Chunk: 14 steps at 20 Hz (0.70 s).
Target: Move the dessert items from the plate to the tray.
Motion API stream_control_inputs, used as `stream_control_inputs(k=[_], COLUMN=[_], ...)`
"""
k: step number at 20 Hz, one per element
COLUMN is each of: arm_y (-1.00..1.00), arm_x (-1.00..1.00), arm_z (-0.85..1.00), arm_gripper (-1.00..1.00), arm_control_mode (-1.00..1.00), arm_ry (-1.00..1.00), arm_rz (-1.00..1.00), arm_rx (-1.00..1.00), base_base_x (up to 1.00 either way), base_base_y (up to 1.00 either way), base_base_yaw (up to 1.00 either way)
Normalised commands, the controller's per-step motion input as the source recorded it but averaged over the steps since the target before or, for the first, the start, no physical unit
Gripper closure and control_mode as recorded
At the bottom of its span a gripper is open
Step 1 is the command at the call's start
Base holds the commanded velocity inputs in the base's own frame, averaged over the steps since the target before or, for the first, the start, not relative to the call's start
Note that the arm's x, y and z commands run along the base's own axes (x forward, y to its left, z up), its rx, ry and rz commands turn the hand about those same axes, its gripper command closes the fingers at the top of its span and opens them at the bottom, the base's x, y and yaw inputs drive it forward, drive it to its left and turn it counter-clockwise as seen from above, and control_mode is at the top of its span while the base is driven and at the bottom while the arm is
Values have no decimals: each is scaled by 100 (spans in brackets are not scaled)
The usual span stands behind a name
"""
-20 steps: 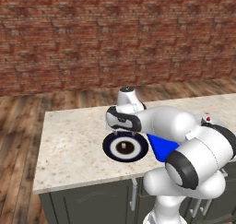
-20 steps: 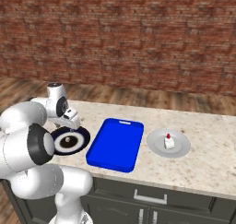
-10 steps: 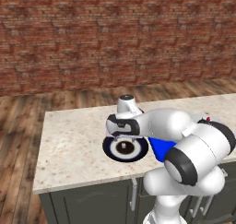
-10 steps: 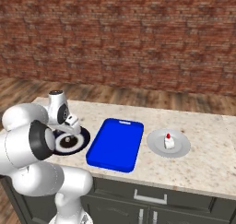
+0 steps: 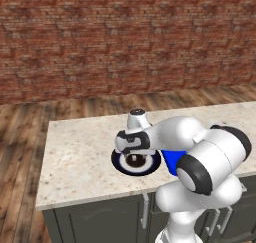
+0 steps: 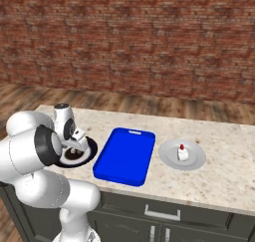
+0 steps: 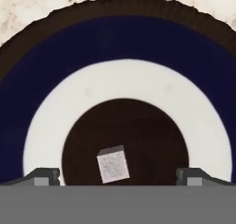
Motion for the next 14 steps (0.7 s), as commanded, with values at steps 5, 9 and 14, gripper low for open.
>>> stream_control_inputs(k=[5,9,14], arm_y=[0,0,0], arm_x=[10,8,1], arm_z=[-2,0,-5], arm_gripper=[-100,-100,-100], arm_control_mode=[-100,-100,-100], arm_ry=[-1,0,0], arm_rz=[0,0,0], arm_rx=[0,0,0], base_base_x=[0,0,0], base_base_y=[0,0,0], base_base_yaw=[0,0,0])
